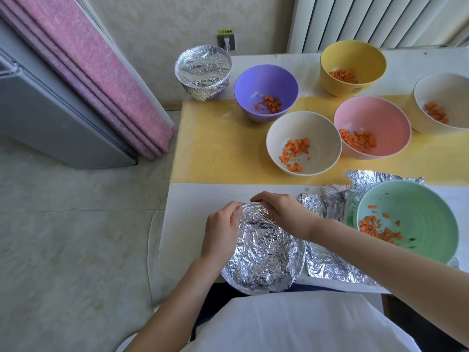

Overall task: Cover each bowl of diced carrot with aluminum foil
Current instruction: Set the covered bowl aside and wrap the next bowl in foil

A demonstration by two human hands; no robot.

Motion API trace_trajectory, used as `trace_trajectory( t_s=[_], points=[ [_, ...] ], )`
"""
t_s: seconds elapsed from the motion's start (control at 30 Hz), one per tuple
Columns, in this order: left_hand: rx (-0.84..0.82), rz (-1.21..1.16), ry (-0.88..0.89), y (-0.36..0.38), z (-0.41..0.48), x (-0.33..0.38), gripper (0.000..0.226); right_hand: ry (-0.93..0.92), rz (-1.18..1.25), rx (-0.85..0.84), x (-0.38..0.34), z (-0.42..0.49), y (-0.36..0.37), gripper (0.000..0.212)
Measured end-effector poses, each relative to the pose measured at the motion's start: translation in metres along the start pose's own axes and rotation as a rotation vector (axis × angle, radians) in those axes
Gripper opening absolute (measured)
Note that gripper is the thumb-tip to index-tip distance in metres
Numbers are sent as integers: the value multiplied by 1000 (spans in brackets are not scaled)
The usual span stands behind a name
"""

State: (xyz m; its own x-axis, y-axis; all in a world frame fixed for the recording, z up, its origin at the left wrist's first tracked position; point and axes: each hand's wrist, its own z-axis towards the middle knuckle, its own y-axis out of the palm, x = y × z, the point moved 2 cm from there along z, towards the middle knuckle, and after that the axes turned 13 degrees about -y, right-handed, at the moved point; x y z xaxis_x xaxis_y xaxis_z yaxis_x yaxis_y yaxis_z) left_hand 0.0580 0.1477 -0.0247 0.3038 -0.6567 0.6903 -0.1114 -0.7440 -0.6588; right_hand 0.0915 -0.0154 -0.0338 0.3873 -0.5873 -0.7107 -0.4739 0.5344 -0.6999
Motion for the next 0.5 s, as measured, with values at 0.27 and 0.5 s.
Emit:
trace_trajectory(
  t_s=[0.27, 0.5],
  points=[
    [0, -14, -53, 1, -5, -7, 21, -14, -37, 60, -1, -5, 3, 28],
    [-78, -30, -21, 1, 1, 2, 15, -17, -45, -34, 1, -6, -2, 32]
  ],
)
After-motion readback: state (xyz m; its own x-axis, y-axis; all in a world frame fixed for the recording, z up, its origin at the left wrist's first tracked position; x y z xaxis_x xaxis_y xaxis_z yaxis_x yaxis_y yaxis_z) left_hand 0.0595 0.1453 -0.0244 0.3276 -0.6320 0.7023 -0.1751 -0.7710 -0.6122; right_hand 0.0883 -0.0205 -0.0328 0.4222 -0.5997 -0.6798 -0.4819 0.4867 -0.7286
